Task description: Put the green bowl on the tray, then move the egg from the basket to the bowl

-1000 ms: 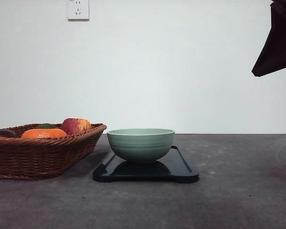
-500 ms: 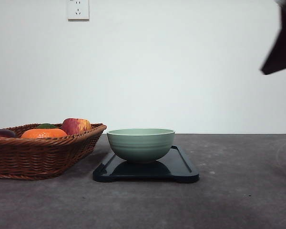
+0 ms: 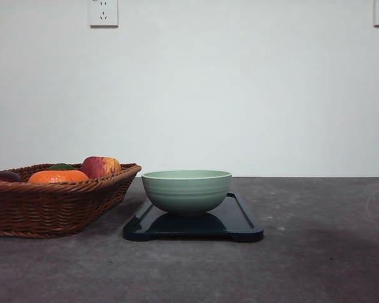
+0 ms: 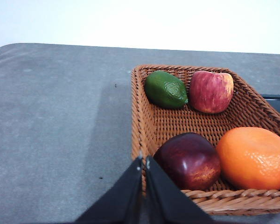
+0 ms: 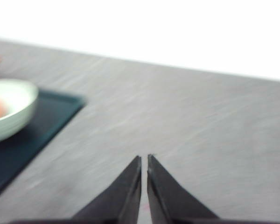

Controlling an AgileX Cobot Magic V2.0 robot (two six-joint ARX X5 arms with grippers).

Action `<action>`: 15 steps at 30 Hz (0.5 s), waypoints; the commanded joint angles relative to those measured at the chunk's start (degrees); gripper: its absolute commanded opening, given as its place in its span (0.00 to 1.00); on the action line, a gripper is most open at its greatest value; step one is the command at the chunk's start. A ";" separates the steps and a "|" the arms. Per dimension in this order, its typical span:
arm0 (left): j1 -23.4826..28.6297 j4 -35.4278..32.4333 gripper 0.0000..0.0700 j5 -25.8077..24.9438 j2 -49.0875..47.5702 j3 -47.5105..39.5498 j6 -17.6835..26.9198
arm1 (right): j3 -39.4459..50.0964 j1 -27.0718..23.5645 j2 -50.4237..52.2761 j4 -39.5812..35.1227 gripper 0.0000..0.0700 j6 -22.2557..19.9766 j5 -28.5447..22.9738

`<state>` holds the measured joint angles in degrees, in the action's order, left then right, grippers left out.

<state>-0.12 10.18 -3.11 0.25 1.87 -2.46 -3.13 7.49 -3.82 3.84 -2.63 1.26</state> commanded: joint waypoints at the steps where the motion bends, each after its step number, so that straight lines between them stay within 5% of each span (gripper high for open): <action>1: 0.00 0.11 0.00 -0.02 -0.07 -1.11 0.46 | 1.49 -0.39 2.23 -0.80 0.02 -0.25 -0.24; 15: 0.00 0.13 0.00 -0.02 -0.07 -1.09 0.46 | 2.44 -0.83 3.61 -1.02 0.02 0.70 -0.17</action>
<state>-0.12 10.20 -3.11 0.25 1.87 -2.46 -0.93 6.70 -0.21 3.61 -2.55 1.26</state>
